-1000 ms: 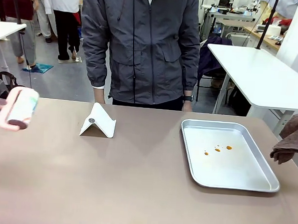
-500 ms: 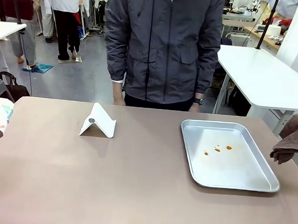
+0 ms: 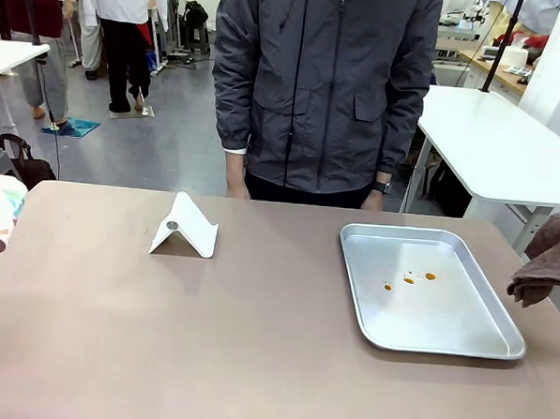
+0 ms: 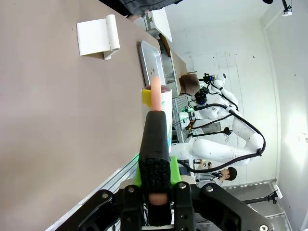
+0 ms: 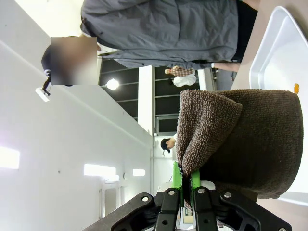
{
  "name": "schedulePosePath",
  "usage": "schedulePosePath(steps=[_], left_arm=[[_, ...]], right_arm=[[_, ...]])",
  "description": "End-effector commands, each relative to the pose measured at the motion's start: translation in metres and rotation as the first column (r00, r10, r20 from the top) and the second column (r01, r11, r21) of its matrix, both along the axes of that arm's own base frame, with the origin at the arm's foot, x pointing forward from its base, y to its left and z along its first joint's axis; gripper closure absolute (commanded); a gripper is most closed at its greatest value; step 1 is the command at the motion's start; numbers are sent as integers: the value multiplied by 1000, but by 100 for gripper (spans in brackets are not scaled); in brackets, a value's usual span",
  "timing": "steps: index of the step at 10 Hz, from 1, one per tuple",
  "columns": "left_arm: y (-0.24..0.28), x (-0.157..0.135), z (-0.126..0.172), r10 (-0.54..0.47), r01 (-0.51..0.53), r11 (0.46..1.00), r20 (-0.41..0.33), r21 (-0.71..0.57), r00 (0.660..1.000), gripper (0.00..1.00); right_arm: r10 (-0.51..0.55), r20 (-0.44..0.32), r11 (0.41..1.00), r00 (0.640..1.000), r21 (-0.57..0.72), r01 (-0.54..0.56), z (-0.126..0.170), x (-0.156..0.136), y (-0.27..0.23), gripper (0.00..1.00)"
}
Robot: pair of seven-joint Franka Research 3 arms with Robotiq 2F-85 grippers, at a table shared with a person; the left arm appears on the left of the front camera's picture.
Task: Clean the surface of the table.
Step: If a person points to the right, clean the right side of the table with your right hand, and if they point to the left, clean the left side with your left hand.
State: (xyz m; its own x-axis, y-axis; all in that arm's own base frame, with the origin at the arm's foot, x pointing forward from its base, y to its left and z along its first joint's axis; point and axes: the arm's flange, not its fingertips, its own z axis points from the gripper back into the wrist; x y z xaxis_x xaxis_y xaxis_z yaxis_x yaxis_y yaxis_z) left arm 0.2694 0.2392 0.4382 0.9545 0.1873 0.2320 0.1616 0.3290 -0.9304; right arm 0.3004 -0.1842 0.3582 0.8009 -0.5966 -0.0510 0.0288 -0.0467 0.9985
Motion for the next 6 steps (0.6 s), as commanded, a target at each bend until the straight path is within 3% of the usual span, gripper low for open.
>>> schedulePosePath(steps=[1, 6], left_arm=[[-3, -3, -1, -1, 1, 1000, -3, -4, 1000, 78], [-3, -3, -1, -1, 1, 1000, -3, -4, 1000, 78]], right_arm=[[5, -14, 1000, 1000, 12, -5, 7, 0, 2, 100], [5, -14, 1000, 1000, 12, -5, 7, 0, 2, 100]])
